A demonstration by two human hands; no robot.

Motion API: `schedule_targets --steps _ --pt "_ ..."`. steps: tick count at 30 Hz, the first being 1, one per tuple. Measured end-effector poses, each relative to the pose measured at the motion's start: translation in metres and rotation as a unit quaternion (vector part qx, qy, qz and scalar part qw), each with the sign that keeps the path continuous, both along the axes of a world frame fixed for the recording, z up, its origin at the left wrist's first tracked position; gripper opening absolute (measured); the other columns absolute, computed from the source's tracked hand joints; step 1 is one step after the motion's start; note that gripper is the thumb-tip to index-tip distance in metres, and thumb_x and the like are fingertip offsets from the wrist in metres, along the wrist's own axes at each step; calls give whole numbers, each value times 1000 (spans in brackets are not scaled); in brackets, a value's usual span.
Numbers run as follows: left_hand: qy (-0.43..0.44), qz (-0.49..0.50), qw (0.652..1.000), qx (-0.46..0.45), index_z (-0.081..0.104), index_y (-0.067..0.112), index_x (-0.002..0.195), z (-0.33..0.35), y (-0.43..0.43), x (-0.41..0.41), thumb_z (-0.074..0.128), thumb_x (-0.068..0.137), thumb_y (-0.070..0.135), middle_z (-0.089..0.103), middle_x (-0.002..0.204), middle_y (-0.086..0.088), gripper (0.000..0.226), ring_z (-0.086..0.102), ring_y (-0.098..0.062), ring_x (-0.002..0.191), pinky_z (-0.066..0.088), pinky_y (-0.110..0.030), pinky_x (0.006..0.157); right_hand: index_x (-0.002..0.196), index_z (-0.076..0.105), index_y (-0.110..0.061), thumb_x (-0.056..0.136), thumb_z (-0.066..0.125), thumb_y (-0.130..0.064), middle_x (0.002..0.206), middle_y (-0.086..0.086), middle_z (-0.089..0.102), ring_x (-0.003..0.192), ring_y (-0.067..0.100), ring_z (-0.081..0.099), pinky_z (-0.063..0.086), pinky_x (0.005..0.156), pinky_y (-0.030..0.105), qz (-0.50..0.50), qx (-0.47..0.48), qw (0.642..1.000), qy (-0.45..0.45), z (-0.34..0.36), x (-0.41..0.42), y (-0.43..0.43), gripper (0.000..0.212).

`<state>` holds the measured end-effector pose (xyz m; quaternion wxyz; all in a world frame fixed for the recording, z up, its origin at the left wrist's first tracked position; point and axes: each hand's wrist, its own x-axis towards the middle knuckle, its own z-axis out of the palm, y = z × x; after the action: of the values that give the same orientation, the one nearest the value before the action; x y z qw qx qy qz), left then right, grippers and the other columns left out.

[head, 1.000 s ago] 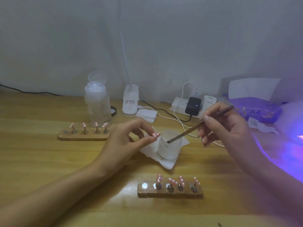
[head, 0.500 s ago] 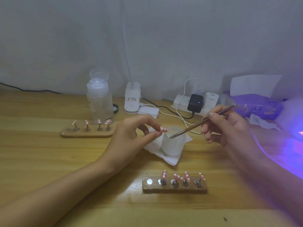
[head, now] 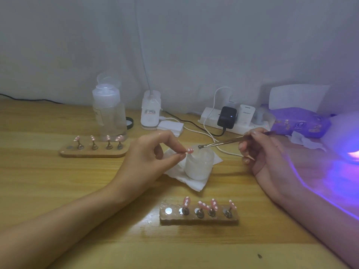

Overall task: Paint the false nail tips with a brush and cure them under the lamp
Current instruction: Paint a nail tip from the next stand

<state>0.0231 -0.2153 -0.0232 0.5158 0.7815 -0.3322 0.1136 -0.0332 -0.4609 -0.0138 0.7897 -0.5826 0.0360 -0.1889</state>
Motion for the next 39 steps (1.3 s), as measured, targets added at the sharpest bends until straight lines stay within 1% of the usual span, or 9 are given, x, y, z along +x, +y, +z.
schedule_targets --steps 3,7,13,15,21,24,29,33,39 --pt "1 0 1000 0 69 32 76 0 0 0 79 82 17 68 83 18 19 45 -10 54 40 -14 55 82 57 -20 99 50 -20 63 -1 63 58 7 56 41 44 16 2 -9 1000 3 0 0 1 19" --pt "4 -3 1000 -4 69 33 75 -1 0 1 79 82 19 68 80 11 19 44 -8 53 40 -18 56 84 59 -20 86 58 -31 68 0 69 62 6 59 43 47 16 25 -44 999 -9 2 -1 3 11" --pt "2 -4 1000 -3 70 31 78 -3 1 3 79 82 22 59 64 0 13 41 -15 53 40 -28 56 71 67 -30 83 60 -34 72 3 72 63 6 61 44 48 16 27 -90 996 -5 2 -4 8 14" --pt "0 -6 1000 -5 70 30 78 -3 1 2 79 82 23 54 61 1 12 39 -15 53 38 -26 55 71 66 -29 83 60 -32 70 2 71 62 6 60 42 47 16 18 -75 997 -10 2 -4 7 14" --pt "4 -18 1000 -3 69 32 81 -4 2 2 76 83 29 66 81 -14 8 41 -21 54 41 -24 57 71 66 -32 87 59 -33 72 2 71 65 6 62 43 48 16 34 -108 994 -13 4 -6 10 18" --pt "3 -18 1000 -4 69 32 81 -4 1 3 76 83 27 65 81 -13 9 41 -20 54 39 -19 57 73 63 -28 94 55 -25 69 2 70 63 6 60 41 47 17 8 -88 996 -8 3 -5 7 23" --pt "-5 -21 1000 -6 69 30 80 -4 1 1 77 83 23 65 81 -3 11 37 -9 52 38 -16 56 71 66 -32 87 58 -34 72 2 71 66 7 63 43 48 16 38 -102 994 -22 6 -7 12 18" --pt "-9 -19 1000 -4 69 29 80 -4 1 1 77 83 22 66 84 1 11 37 -8 52 38 -15 57 73 63 -29 98 52 -23 69 2 70 63 6 60 40 47 16 -1 -94 996 -8 4 -7 8 28" --pt "-12 -15 1000 1 68 29 80 -4 1 1 76 84 23 67 85 5 11 37 -7 52 37 -13 57 72 65 -31 93 56 -30 73 3 72 67 8 63 43 50 16 17 -123 992 -15 5 -8 11 22"
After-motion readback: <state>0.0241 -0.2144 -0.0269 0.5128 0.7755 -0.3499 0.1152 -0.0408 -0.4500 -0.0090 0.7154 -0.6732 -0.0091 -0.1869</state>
